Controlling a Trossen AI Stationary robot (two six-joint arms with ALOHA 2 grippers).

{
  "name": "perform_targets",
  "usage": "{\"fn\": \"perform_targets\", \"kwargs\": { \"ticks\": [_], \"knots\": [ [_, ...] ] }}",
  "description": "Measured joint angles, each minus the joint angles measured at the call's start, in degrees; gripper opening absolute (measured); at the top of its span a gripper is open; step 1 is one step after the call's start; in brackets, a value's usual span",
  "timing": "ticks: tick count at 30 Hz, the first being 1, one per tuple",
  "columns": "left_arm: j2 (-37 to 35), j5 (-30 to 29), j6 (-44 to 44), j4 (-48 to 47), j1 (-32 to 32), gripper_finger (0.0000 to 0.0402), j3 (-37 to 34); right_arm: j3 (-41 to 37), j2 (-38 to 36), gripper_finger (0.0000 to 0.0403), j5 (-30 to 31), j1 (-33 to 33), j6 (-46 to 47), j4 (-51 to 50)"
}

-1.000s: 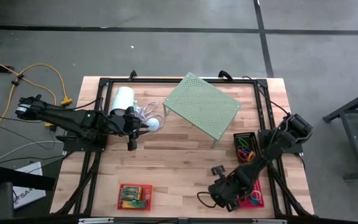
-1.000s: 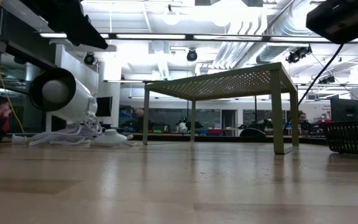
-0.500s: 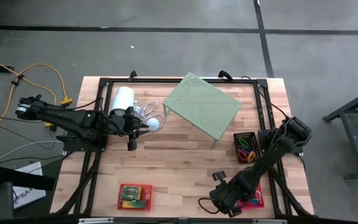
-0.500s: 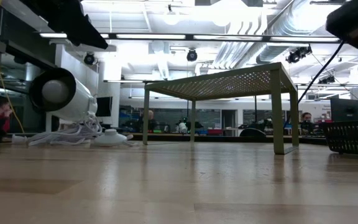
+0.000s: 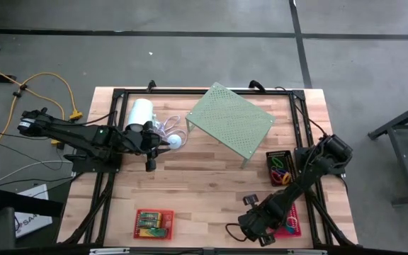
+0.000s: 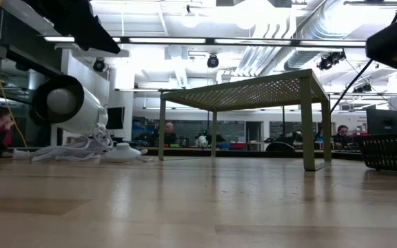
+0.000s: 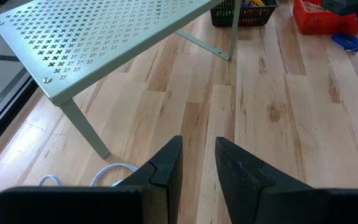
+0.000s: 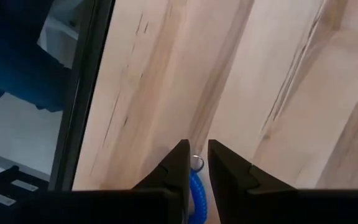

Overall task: Pick & Place Office Desk Supplies
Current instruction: Put the blue spring keychain into the black bin

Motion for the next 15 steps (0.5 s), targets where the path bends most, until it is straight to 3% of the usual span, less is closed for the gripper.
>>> {"fn": "perform_targets", "kwargs": {
  "ticks": [8, 15],
  "knots": [
    [0.0, 0.0, 0.0, 0.0, 0.0, 0.0089, 0.0, 0.0, 0.0, 0.0043, 0.0, -0.3, 0.8, -0.7],
    [0.0, 0.0, 0.0, 0.0, 0.0, 0.0089, 0.0, 0.0, 0.0, 0.0043, 2.2, -0.2, 11.6, -0.7]
  ]
}}
